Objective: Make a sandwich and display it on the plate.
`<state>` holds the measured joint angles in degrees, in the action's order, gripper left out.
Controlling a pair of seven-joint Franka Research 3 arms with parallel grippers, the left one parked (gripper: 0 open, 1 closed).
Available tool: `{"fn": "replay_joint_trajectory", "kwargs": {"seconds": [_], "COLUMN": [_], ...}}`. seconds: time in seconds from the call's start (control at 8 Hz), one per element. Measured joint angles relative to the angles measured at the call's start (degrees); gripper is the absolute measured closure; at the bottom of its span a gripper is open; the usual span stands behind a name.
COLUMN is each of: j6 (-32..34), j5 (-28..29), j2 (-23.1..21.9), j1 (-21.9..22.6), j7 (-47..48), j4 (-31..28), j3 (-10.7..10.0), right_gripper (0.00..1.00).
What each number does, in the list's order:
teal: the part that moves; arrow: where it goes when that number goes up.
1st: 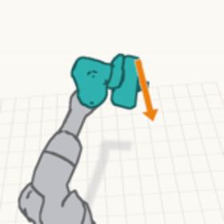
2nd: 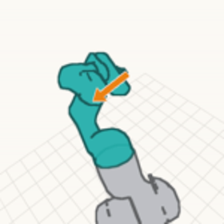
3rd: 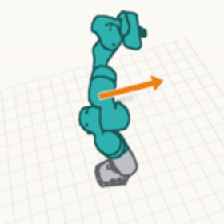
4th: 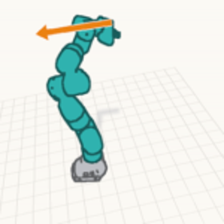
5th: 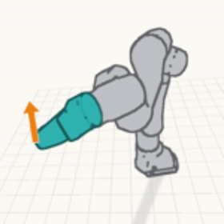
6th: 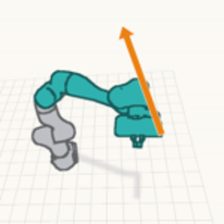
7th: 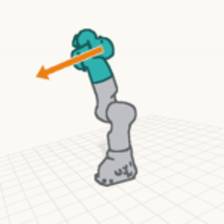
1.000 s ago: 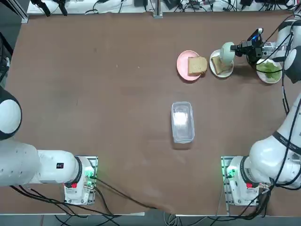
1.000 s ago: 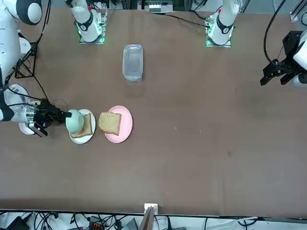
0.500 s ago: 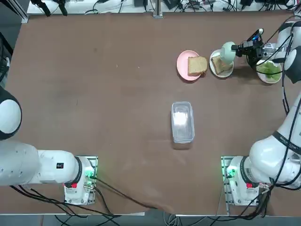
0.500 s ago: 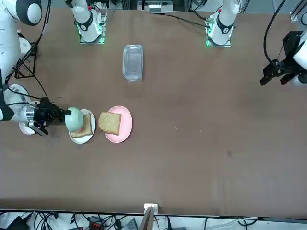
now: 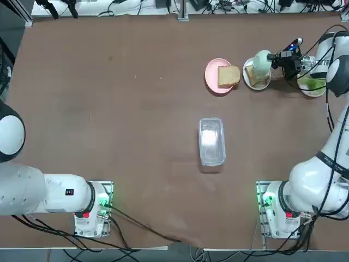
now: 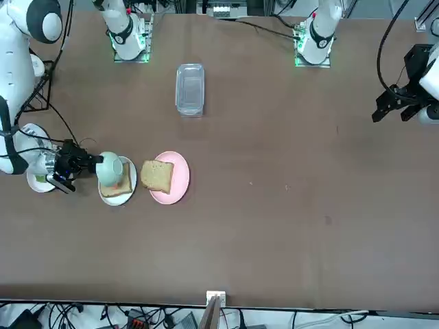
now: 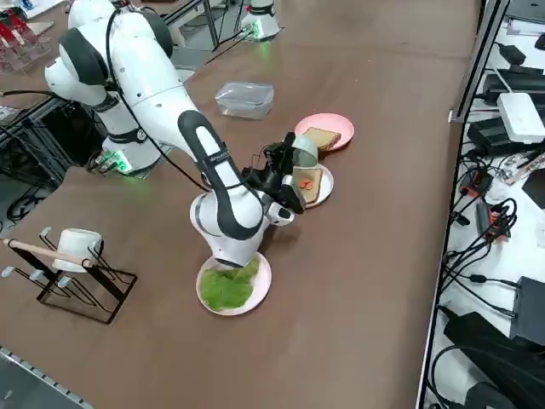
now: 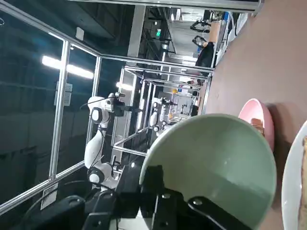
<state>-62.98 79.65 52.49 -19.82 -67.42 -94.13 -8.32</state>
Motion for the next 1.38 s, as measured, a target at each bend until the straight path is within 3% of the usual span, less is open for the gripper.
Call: {"fn": "replay_joint_trajectory", "kwargs": {"seconds": [0.62, 1.0, 1.38], "j6": [-1.5, -6.1, -16.0], "j5": [-2.4, -15.1, -34.5], "j2": [-1.0, -3.5, -4.5], "j1": [0.5, 0.5, 2.2], "j7": [4.4, 14.5, 16.8], "j4": [5.1, 18.2, 30.3], "j3": [-0.4, -1.0, -1.0], "right_gripper": [0.97, 0.97, 0.97]}}
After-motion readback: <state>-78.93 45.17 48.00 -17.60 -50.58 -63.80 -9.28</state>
